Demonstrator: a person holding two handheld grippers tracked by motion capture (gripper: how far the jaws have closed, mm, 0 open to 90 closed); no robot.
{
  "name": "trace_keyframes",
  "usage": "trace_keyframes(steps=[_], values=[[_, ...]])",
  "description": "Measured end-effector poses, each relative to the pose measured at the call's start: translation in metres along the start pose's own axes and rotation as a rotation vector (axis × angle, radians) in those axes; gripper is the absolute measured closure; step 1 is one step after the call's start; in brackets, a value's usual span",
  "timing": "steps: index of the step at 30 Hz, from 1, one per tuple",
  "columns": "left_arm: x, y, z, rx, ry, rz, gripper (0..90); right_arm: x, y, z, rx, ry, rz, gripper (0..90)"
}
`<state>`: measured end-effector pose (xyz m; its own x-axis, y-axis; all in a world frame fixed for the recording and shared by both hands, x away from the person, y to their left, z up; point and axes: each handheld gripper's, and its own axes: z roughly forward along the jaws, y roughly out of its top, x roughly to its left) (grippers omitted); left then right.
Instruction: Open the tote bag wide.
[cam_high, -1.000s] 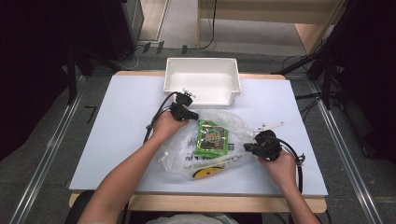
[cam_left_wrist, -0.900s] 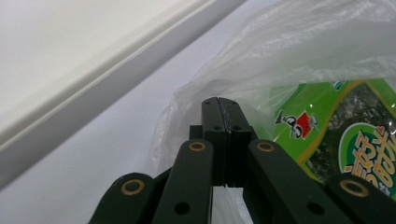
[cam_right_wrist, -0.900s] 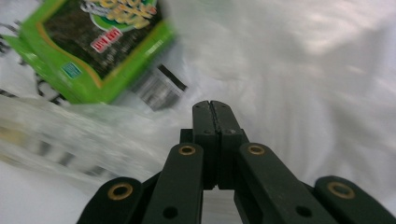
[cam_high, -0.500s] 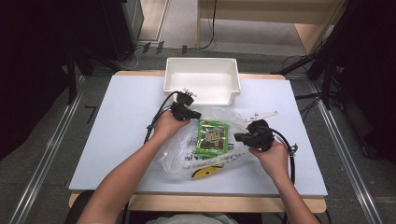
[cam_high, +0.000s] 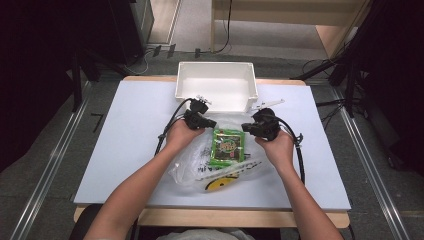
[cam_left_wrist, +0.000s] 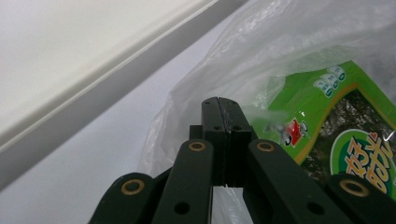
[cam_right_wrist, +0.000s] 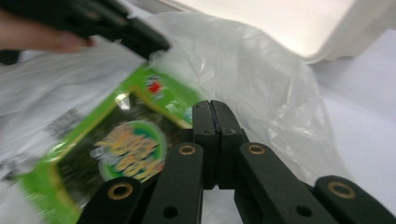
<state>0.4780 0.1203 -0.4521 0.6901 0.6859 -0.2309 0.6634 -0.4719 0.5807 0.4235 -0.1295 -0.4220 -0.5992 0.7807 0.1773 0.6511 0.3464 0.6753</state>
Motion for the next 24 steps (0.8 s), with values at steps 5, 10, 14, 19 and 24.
trace_keyframes(steps=[5,10,14,19,24], values=[[0.000,-0.002,0.002,-0.001,0.006,0.001,90.0,-0.021,-0.003,0.019,0.015,-0.031,0.058,90.0],[0.000,-0.004,0.003,0.004,0.016,0.011,90.0,-0.035,-0.011,0.034,0.043,-0.059,0.097,90.0],[0.001,-0.005,0.004,0.007,0.032,0.025,90.0,-0.039,-0.013,0.040,0.052,-0.076,0.100,90.0],[0.002,-0.005,0.005,-0.002,0.036,0.025,90.0,-0.040,-0.013,0.044,0.047,-0.083,0.094,90.0],[0.004,-0.008,0.001,0.000,0.068,0.033,90.0,-0.044,-0.014,0.040,0.052,-0.155,0.085,90.0]])
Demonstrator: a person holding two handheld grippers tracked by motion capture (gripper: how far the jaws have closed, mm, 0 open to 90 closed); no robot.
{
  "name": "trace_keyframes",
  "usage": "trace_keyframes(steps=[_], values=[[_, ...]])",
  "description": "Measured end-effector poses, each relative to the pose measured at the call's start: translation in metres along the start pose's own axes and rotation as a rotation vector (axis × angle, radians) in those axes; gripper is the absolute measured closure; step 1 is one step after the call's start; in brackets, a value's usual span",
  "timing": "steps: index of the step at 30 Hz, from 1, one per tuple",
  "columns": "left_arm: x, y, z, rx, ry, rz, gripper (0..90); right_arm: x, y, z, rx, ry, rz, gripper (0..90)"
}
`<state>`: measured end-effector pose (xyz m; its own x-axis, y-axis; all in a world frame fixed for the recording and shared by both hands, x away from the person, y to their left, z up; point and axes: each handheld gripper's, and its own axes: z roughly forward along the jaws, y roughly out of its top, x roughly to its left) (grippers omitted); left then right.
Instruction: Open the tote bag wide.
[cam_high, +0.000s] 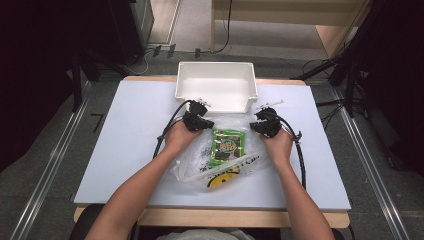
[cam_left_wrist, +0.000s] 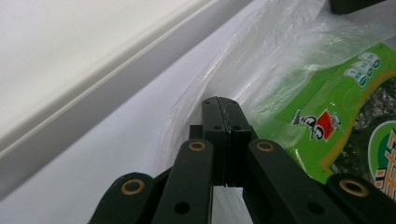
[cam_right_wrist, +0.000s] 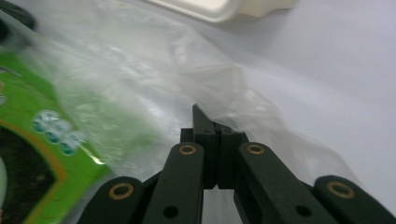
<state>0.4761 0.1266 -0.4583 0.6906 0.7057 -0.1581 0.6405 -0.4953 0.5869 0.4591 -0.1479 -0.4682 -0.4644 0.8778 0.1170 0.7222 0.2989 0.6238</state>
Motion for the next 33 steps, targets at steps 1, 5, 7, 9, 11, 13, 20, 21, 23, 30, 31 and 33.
trace_keyframes(steps=[1,5,7,9,11,13,20,21,23,30,31,33], values=[[0.001,-0.001,-0.001,-0.005,-0.001,-0.006,90.0,-0.002,-0.001,-0.001,0.001,-0.004,0.005,90.0],[-0.001,-0.001,-0.005,-0.025,-0.066,-0.053,90.0,0.000,-0.001,-0.005,0.007,0.011,0.004,90.0],[-0.002,0.000,-0.008,-0.038,-0.075,-0.050,90.0,0.001,-0.001,-0.007,-0.003,0.023,0.005,90.0],[-0.007,0.002,-0.016,-0.054,-0.091,-0.027,90.0,0.007,-0.001,-0.018,-0.036,0.049,-0.012,90.0],[-0.011,0.004,-0.021,-0.064,-0.097,-0.016,89.8,0.011,-0.001,-0.025,-0.051,0.053,-0.019,90.0],[-0.013,0.004,-0.027,-0.083,-0.120,-0.024,89.0,0.012,-0.002,-0.029,-0.056,0.066,-0.022,90.0],[-0.020,-0.003,-0.041,-0.086,-0.176,-0.031,83.7,0.024,-0.009,-0.043,-0.066,0.101,-0.061,90.0],[-0.021,-0.004,-0.042,-0.092,-0.177,-0.031,82.8,0.026,-0.009,-0.045,-0.070,0.106,-0.070,90.0],[-0.024,-0.006,-0.045,-0.093,-0.190,-0.027,79.7,0.029,-0.010,-0.047,-0.076,0.120,-0.070,89.8],[-0.031,-0.014,-0.053,-0.084,-0.222,-0.014,73.5,0.038,-0.019,-0.051,-0.070,0.150,-0.074,86.3],[-0.031,-0.016,-0.055,-0.082,-0.229,-0.016,72.7,0.038,-0.019,-0.051,-0.071,0.150,-0.081,85.2],[-0.032,-0.018,-0.056,-0.088,-0.229,-0.011,70.4,0.040,-0.022,-0.053,-0.069,0.155,-0.077,83.5]])
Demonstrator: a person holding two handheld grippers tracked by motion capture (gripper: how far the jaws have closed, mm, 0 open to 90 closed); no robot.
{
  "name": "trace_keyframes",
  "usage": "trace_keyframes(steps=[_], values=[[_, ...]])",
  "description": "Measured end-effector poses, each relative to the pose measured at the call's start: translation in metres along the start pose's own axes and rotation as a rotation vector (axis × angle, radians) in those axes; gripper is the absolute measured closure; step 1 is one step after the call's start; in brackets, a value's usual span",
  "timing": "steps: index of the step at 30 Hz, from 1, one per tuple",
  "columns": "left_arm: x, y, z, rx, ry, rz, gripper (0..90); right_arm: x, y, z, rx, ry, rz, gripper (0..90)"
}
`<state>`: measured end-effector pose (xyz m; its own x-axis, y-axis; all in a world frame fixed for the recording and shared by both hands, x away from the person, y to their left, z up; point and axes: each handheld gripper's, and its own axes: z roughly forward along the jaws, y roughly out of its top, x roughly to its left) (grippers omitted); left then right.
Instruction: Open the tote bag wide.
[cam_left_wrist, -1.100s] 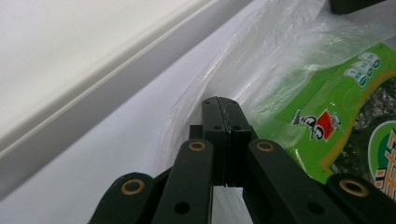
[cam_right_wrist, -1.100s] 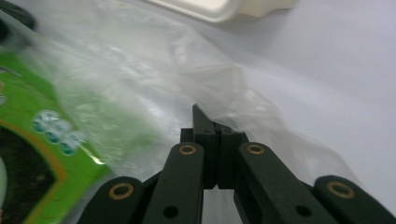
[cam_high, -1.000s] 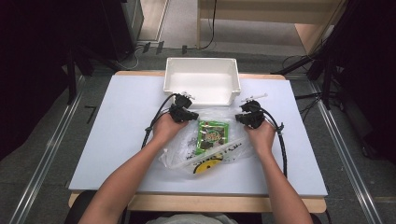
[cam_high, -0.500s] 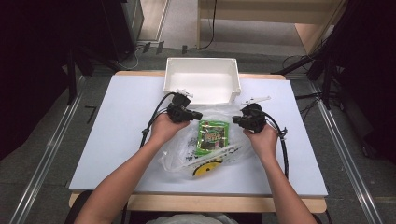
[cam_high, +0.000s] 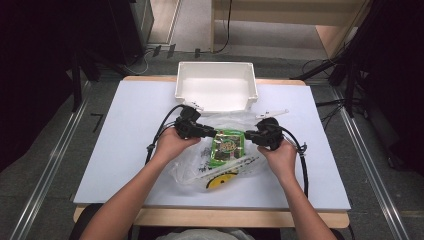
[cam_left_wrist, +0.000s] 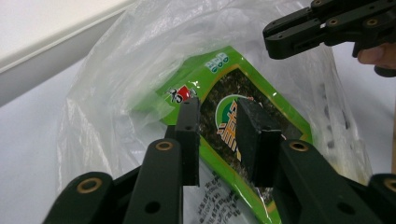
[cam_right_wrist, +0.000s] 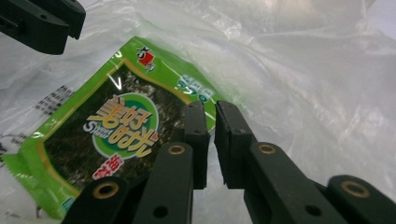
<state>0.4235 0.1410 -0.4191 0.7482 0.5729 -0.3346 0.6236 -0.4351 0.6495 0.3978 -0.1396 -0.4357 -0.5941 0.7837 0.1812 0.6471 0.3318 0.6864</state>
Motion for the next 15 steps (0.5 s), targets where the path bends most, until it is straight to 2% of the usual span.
trace_keyframes(steps=[6,9,12,15], values=[[-0.003,-0.004,-0.003,0.012,-0.009,0.000,61.6,0.003,-0.007,-0.005,0.002,0.019,0.000,73.5],[-0.003,-0.007,-0.003,0.024,-0.022,0.001,52.8,0.003,-0.010,-0.008,0.006,0.031,0.009,68.2],[-0.005,-0.009,-0.006,0.010,-0.036,-0.001,46.7,0.002,-0.013,-0.011,-0.009,0.039,0.003,64.8],[-0.007,-0.012,-0.009,0.014,-0.043,0.007,44.6,0.002,-0.015,-0.014,-0.010,0.037,-0.001,62.5]])
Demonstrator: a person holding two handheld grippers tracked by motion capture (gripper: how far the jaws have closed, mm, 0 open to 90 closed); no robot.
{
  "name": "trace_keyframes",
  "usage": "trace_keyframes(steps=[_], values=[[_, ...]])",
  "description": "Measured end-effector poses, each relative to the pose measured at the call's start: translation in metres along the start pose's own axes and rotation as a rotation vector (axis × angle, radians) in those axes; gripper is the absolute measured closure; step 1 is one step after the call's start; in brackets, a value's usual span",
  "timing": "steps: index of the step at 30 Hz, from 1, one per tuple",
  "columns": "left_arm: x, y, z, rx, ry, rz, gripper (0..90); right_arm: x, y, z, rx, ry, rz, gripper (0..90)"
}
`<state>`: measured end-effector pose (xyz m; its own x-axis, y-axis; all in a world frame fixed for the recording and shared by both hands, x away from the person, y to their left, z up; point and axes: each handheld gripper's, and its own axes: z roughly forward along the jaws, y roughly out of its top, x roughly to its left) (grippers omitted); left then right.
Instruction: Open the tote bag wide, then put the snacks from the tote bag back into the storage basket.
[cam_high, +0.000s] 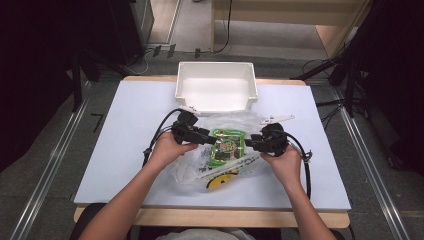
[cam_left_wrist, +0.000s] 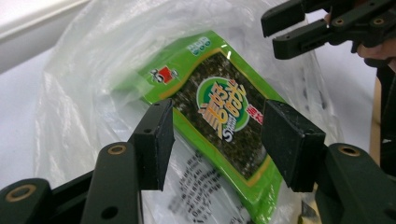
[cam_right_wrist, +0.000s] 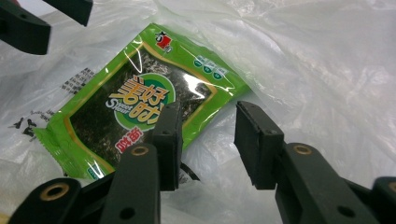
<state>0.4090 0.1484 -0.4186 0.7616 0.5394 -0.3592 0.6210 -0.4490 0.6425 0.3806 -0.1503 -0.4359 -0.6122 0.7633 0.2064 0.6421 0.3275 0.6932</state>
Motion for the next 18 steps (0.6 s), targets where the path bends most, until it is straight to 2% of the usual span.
trace_keyframes(steps=[5,11,18], values=[[-0.0028,-0.0045,-0.0020,0.001,0.006,0.017,39.7,0.0015,-0.0013,-0.0007,0.003,0.004,-0.004,61.2],[-0.0020,-0.0076,-0.0041,-0.022,-0.007,0.012,35.9,0.0027,-0.0012,-0.0012,-0.002,0.008,-0.003,60.6],[-0.0020,-0.0088,-0.0040,-0.003,-0.014,0.009,32.7,0.0034,-0.0006,-0.0022,-0.010,0.007,-0.006,59.8]])
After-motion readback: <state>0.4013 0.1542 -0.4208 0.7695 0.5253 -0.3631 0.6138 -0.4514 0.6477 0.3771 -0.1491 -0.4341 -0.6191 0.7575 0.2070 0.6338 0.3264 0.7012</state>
